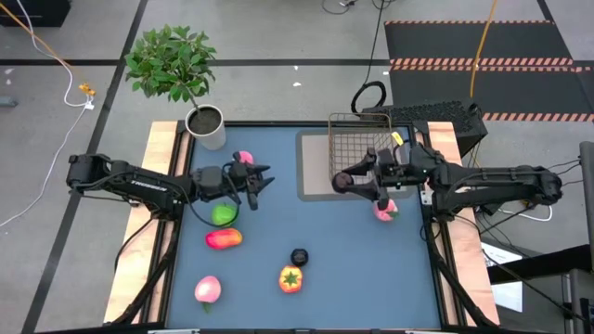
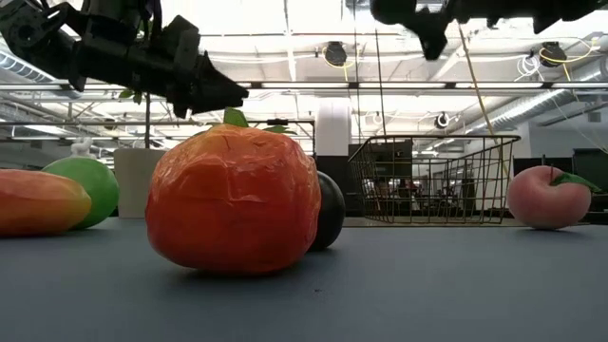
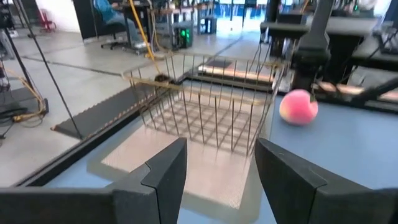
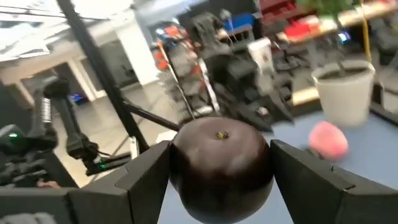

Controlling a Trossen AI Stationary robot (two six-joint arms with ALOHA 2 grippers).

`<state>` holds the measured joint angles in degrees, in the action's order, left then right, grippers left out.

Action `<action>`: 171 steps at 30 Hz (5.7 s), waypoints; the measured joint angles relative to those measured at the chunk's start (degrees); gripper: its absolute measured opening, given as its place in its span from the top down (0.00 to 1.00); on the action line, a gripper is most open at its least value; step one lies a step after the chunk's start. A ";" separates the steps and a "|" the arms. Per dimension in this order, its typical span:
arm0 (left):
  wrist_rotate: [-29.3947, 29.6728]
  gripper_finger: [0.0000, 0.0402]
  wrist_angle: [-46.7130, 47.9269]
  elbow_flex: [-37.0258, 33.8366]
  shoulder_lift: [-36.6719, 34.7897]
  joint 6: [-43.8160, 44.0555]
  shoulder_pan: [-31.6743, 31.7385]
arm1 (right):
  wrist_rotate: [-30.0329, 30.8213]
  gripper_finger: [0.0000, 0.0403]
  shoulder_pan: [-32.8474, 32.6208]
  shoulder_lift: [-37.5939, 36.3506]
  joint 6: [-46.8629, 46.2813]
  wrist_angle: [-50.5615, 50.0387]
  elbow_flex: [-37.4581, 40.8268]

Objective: Build produce basket
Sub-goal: Put the bottom right black plum into the gold wire basket, then put the middle right pink peach into the gold wire basket

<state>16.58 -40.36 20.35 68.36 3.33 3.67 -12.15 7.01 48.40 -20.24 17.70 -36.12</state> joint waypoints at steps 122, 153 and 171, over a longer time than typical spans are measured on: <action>2.10 0.52 -4.87 -0.04 0.00 5.81 -5.48 | 18.02 0.40 -29.64 18.26 17.70 -6.45 -2.16; 6.08 0.52 -1.81 -0.04 0.00 4.22 -5.46 | 22.33 0.43 -24.99 18.01 -32.33 -84.38 -15.68; 6.08 0.52 5.64 -0.04 0.00 6.13 -5.48 | 18.44 0.13 -13.52 17.97 -29.88 -71.51 -3.42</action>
<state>22.65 -34.72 20.32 68.36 9.46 -1.80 6.29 -6.51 66.37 -50.12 -53.81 -39.54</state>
